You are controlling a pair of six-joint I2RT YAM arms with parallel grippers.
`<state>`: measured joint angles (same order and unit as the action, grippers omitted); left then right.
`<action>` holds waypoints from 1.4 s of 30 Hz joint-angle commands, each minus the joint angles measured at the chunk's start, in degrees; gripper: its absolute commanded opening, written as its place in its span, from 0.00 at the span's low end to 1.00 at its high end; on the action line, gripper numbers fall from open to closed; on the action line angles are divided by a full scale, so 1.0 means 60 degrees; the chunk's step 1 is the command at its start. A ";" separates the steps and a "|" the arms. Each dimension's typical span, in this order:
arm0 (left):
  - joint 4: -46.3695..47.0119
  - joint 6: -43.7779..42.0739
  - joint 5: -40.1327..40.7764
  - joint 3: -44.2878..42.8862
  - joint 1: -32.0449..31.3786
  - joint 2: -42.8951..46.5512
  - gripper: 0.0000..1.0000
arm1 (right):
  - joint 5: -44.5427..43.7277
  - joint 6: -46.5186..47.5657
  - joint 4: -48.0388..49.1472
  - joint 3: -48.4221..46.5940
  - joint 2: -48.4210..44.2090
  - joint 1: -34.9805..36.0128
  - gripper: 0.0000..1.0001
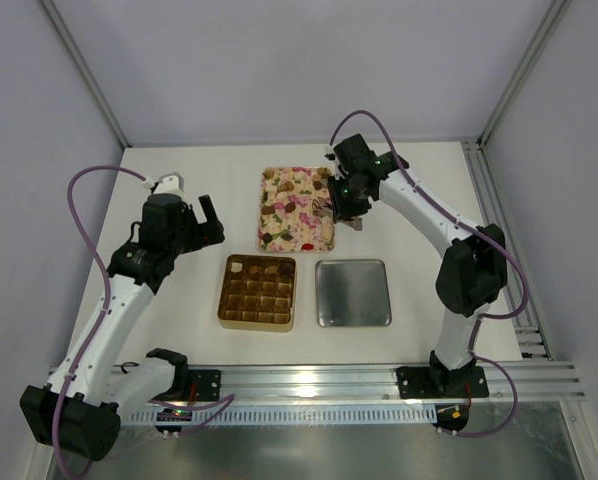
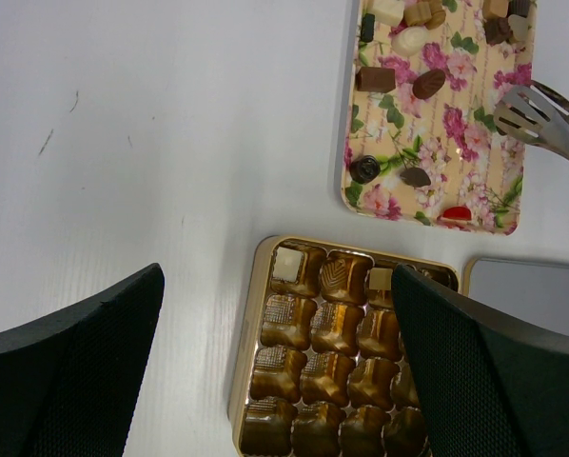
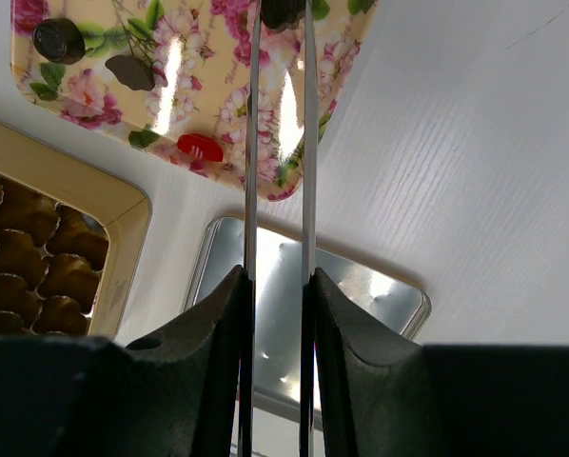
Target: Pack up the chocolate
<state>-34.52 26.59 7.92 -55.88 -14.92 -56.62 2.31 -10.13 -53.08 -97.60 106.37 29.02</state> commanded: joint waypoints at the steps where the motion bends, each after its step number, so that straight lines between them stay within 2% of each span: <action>1: 0.0129 -0.0008 0.0086 -0.0033 0.0011 0.0106 1.00 | 0.0143 -0.0114 0.0087 -0.0388 -0.0574 -0.0017 0.32; 10: 0.0129 -0.0008 0.0115 -0.0018 0.0011 0.0106 1.00 | 0.0260 -0.0289 -0.0045 -0.0593 -0.1115 0.0524 0.32; 20: 0.0100 -0.0008 0.0144 -0.0033 0.0011 0.0150 1.00 | -0.0062 -0.0742 -0.0279 -0.0813 -0.1585 0.2589 0.32; 32: 0.0070 0.0007 0.0188 -0.0048 0.0011 0.0120 1.00 | -0.0018 -0.1446 -0.0031 -0.0740 -0.1205 0.4903 0.32; 42: 0.0070 0.0021 0.0159 -0.0033 0.0011 0.0135 1.00 | -0.0135 -0.1695 0.0116 -0.0608 -0.0604 0.5711 0.32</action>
<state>-34.57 26.59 8.21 -55.88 -14.92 -56.62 2.46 -19.05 -54.50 -100.60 102.41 62.65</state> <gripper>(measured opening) 0.996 0.334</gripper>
